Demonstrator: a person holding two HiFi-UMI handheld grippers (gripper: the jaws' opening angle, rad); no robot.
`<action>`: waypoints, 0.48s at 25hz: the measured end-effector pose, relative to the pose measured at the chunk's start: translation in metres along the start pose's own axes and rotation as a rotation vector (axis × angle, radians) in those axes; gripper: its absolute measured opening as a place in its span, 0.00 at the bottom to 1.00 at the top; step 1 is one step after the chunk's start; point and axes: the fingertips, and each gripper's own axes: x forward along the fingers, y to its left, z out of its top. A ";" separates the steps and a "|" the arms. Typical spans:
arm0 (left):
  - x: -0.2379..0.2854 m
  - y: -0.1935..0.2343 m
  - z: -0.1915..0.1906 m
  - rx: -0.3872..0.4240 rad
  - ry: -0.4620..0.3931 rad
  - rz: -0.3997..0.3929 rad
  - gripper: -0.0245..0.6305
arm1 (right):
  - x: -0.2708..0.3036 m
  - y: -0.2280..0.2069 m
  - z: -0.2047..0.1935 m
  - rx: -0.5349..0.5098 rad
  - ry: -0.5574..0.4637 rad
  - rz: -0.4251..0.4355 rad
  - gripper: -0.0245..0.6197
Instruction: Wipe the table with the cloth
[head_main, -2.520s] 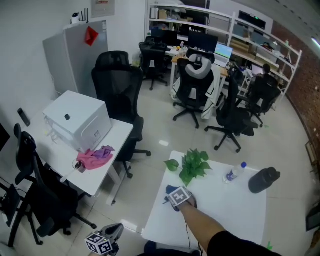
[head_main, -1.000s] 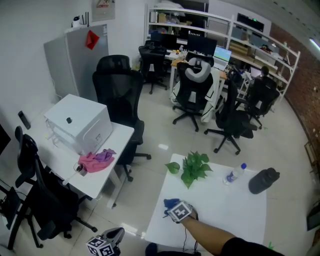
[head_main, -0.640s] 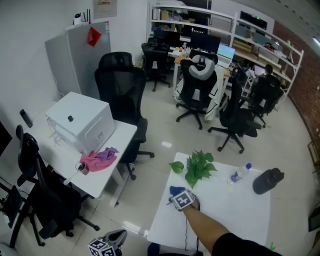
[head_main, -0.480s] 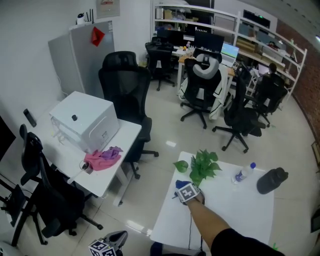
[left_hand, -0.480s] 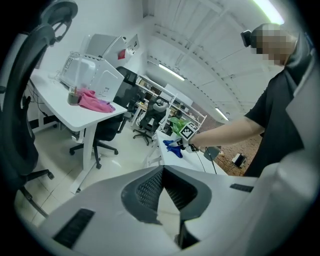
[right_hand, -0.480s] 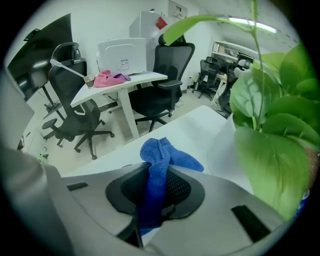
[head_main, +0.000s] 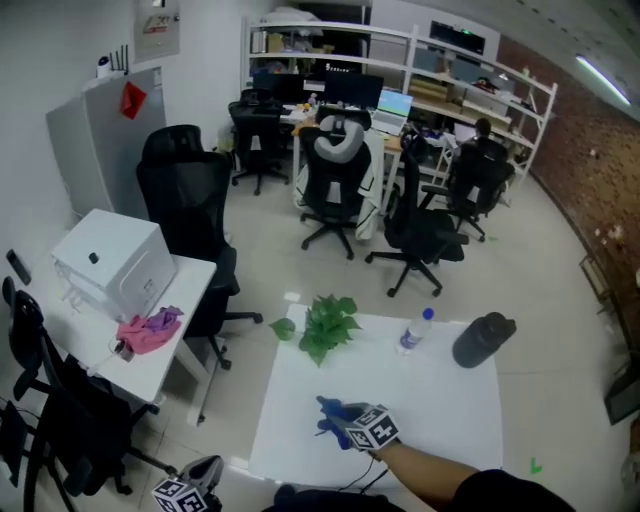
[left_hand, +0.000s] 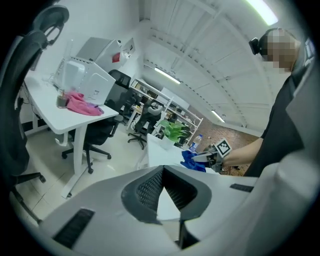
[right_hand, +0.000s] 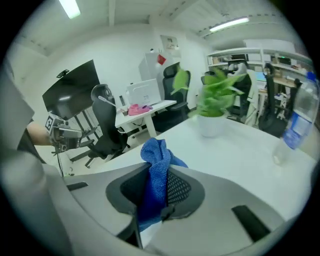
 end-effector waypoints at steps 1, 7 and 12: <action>0.010 -0.012 0.000 0.012 0.004 -0.017 0.04 | -0.031 -0.020 -0.020 0.025 -0.011 -0.036 0.15; 0.077 -0.101 0.006 0.093 0.040 -0.103 0.04 | -0.238 -0.163 -0.160 0.204 -0.025 -0.368 0.15; 0.124 -0.158 0.003 0.143 0.058 -0.127 0.04 | -0.358 -0.230 -0.274 0.269 0.049 -0.552 0.15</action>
